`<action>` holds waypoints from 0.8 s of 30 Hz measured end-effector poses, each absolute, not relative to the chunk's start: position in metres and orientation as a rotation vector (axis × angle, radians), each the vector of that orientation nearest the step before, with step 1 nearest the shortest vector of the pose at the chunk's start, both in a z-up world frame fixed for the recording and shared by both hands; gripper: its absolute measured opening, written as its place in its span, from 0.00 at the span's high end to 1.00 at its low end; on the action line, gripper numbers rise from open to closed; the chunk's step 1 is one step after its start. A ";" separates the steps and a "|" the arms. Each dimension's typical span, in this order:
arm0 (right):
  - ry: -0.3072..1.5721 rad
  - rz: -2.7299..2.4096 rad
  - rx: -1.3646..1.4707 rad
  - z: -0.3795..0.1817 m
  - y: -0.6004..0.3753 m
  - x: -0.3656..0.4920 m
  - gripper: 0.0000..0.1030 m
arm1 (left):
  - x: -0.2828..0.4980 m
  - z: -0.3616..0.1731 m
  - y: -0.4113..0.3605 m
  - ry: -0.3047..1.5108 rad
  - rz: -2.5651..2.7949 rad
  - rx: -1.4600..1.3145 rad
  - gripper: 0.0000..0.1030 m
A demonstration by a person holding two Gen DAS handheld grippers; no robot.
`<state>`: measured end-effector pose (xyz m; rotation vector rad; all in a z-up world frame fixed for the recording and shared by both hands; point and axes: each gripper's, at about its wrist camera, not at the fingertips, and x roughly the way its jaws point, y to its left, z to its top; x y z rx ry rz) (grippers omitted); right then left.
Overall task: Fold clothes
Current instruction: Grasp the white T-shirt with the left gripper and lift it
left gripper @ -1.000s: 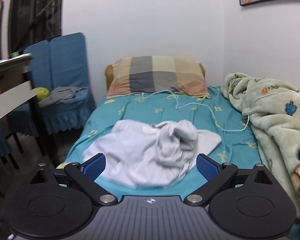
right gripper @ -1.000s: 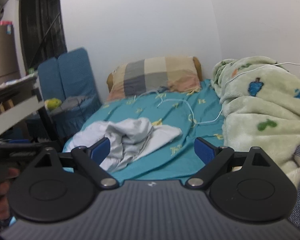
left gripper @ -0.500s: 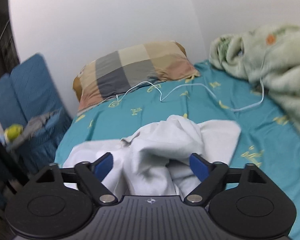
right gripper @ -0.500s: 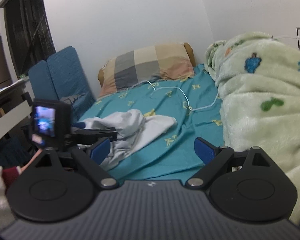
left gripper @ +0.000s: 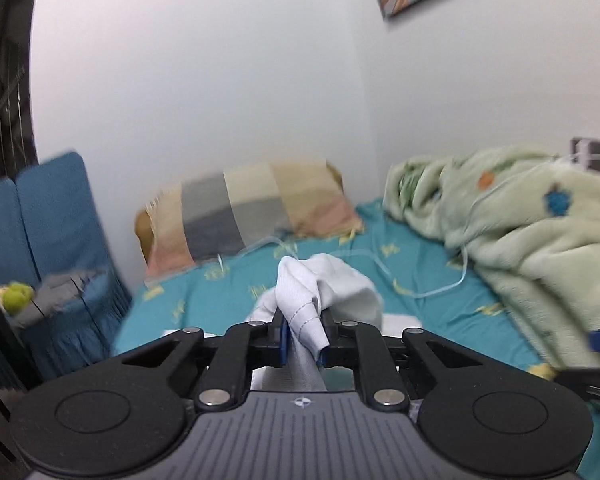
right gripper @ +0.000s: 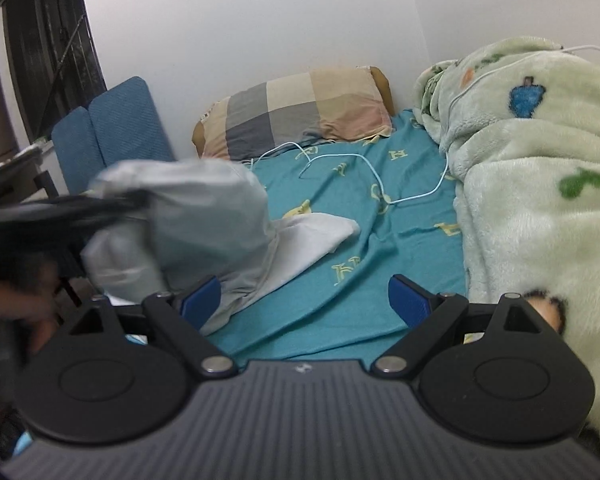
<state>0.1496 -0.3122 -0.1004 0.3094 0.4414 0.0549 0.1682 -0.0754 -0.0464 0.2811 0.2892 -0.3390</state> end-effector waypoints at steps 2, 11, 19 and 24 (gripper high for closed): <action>0.429 0.060 0.292 -0.095 -0.308 0.144 0.10 | 0.134 -0.028 -0.060 0.285 -0.377 0.277 0.86; 0.455 0.148 0.308 -0.083 -0.294 0.124 0.10 | 0.028 -0.056 -0.008 0.655 -0.484 0.280 0.86; 0.552 0.285 0.329 -0.097 -0.275 0.126 0.11 | 0.043 -0.070 0.020 0.795 -0.456 0.105 0.72; 0.616 0.371 0.430 -0.114 -0.270 0.135 0.18 | 0.028 -0.048 0.034 0.700 -0.459 -0.010 0.47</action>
